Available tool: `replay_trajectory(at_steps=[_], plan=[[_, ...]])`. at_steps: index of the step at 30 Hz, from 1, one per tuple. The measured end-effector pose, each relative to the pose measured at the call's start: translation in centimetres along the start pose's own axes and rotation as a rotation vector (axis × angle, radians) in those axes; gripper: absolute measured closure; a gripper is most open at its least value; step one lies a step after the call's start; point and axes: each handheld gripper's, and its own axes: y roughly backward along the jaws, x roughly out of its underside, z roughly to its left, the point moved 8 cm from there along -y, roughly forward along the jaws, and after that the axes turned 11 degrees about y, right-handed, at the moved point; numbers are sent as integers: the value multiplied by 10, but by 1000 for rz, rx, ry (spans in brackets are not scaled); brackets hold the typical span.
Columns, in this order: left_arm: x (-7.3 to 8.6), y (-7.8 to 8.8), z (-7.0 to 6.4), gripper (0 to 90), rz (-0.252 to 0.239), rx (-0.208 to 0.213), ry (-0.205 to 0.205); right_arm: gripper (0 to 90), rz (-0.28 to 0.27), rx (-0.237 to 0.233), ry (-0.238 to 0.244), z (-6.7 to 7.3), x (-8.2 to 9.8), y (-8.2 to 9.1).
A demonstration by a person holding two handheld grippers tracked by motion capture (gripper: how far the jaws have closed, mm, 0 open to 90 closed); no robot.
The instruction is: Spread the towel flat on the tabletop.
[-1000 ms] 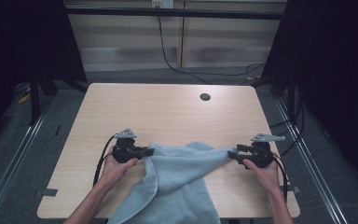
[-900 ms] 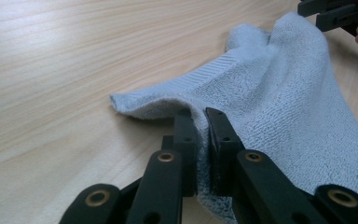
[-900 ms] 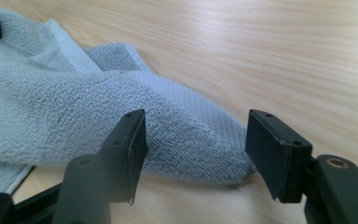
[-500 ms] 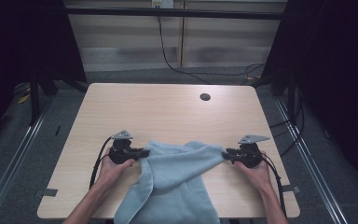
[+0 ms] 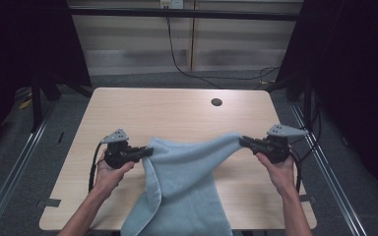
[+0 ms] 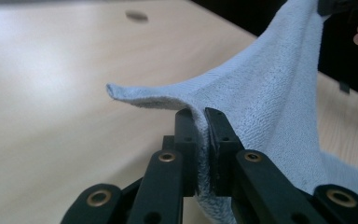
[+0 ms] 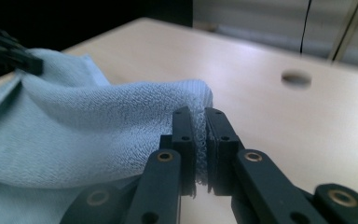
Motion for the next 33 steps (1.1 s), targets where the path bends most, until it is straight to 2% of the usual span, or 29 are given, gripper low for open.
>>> replay_trajectory(at_steps=[3,6,8,10,15,16,21,22,24,26,27,28,30,32,33], plan=[[-21,9,2,846,-32,-16,-19,837,-51,13,53,-1,-39,6],[-44,19,5,846,-97,-12,-2,836,-93,26,85,-6,-73,11],[-57,25,7,846,-125,-24,-14,836,-119,40,100,-9,-92,13],[-70,30,7,846,-154,-28,-20,835,-136,46,113,-10,-105,15],[-89,34,12,849,-162,-50,-47,835,-155,78,132,-16,-130,16],[-92,33,15,849,-153,-66,-56,836,-157,79,134,-17,-131,15],[-103,27,25,847,-164,-66,-36,860,-143,94,112,-30,-130,6],[-105,24,28,847,-162,-79,-41,860,-131,104,105,-33,-129,3],[-109,18,34,844,-161,-84,-19,861,-116,103,88,-41,-127,-6],[-109,8,44,815,-137,-111,-7,861,-94,113,58,-52,-121,-18],[-109,4,51,793,-138,-144,5,854,-81,118,45,-57,-118,-25],[-107,1,57,781,-133,-151,29,818,-53,128,39,-62,-113,-32],[-103,-1,71,673,-127,-207,67,741,-16,157,7,-72,-102,-42],[-97,-1,77,677,-115,-189,91,682,-22,158,-29,-76,-94,-46],[-92,0,79,676,-95,-191,75,661,-10,162,-28,-77,-91,-47]])
